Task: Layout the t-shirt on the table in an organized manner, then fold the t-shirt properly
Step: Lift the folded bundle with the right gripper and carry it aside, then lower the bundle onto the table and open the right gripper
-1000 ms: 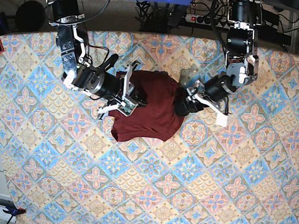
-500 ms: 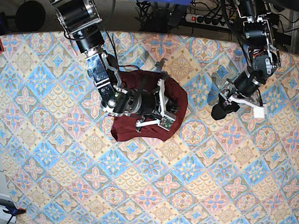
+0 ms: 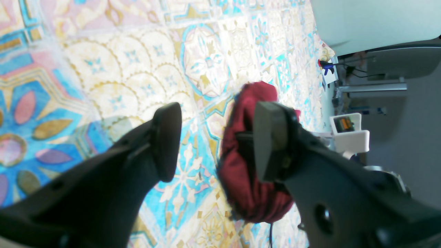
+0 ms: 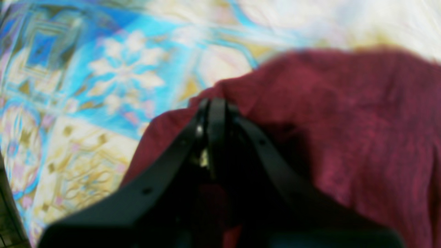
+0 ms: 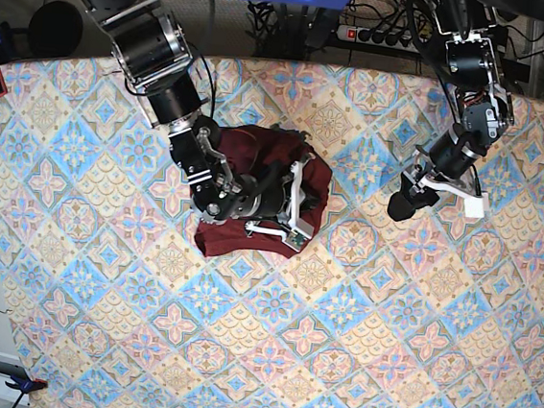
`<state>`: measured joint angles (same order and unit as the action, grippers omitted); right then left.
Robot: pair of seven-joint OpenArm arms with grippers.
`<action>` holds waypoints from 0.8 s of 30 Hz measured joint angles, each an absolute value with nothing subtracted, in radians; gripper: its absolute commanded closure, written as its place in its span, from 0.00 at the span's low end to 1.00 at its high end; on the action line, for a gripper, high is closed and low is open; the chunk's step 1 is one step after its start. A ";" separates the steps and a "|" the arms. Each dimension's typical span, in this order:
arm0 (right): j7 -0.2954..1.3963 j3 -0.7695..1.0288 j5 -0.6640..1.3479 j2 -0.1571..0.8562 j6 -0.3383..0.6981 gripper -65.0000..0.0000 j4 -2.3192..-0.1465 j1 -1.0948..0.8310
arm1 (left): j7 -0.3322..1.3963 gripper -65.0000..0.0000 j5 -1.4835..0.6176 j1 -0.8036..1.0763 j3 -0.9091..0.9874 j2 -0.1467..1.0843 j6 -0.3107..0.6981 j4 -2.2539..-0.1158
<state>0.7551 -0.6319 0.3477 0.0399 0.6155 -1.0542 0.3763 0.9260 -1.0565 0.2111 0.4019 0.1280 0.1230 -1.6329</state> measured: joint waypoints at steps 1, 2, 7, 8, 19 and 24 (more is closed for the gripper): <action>0.753 -0.632 0.348 0.057 0.615 0.99 -1.055 0.377 | 0.924 0.49 -1.056 0.211 0.402 0.128 0.123 -1.633; 0.746 -0.628 0.353 0.073 0.614 0.99 -1.061 0.371 | 0.929 0.49 -1.055 0.211 0.402 0.126 0.122 -1.633; 0.698 -0.510 0.393 0.123 0.630 0.99 -1.068 0.305 | 0.924 0.49 -1.055 0.178 0.402 0.130 0.124 -1.631; 0.694 -0.488 0.400 0.134 0.633 0.99 -1.067 0.298 | 0.924 0.49 -1.055 0.178 0.400 0.128 0.124 -1.631; 0.669 -0.461 0.416 0.318 0.644 0.99 -1.083 0.296 | 0.928 0.49 -1.048 0.156 0.397 0.127 0.122 -1.599; 0.778 -0.460 0.342 0.385 0.704 0.99 -1.248 0.277 | 0.927 0.49 -1.049 0.153 0.392 0.120 0.123 -1.597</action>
